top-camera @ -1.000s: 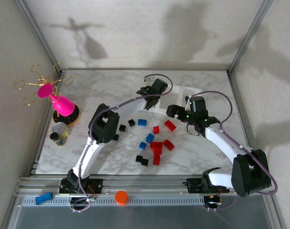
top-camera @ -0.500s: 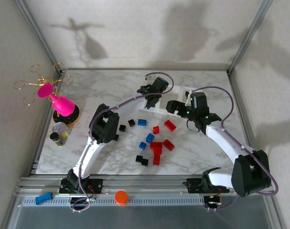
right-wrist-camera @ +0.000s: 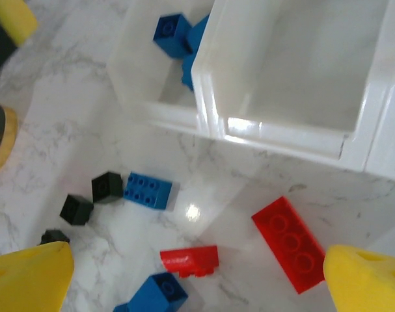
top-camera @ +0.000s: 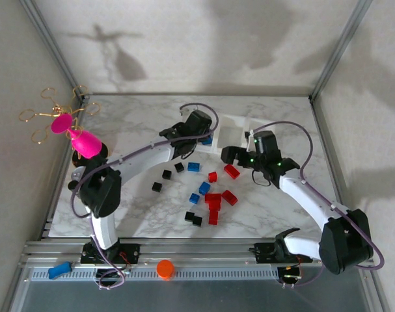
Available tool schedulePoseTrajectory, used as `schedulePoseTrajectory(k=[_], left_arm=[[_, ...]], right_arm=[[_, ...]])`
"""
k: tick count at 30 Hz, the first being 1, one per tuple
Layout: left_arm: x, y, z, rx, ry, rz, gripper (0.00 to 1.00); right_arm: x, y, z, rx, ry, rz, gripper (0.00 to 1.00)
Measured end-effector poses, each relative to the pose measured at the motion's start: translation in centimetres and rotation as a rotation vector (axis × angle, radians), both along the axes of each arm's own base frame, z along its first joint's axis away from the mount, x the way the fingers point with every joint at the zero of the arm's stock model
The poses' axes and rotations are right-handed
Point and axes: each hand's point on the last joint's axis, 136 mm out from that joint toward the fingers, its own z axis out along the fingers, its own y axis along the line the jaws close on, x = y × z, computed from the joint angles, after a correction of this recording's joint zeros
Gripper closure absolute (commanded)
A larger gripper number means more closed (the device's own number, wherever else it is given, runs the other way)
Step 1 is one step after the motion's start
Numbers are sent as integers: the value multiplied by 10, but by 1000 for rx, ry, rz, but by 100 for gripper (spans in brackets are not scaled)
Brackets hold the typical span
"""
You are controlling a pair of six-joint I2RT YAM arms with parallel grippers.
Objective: Sort the legos into containers by color
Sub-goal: Pick up the lego from the center of the table.
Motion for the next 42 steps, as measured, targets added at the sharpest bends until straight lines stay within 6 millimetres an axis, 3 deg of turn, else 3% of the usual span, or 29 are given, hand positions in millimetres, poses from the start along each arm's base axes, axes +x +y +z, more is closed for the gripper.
schedulePoseTrajectory(k=[8,14,20,26,32,42], left_arm=[[-53,-13,-57,50,150,-68,34],[-58,-11,-91,96,218,-60,32],[-55,-1,-124,144,280,-40,32],[-48,9,-142,165,321,-23,32],[-43,4,-152,181,343,-44,33],[-44,3,-157,193,356,-65,38]], right_arm=[[-27,0,-41,-47,84,27,1],[-32,-6,-53,-72,104,8,1],[-30,-9,-53,-83,95,-6,1],[-28,-11,-53,-93,87,-17,1],[-28,-12,-53,-95,86,-20,1],[-27,-12,-53,-99,85,-23,1]])
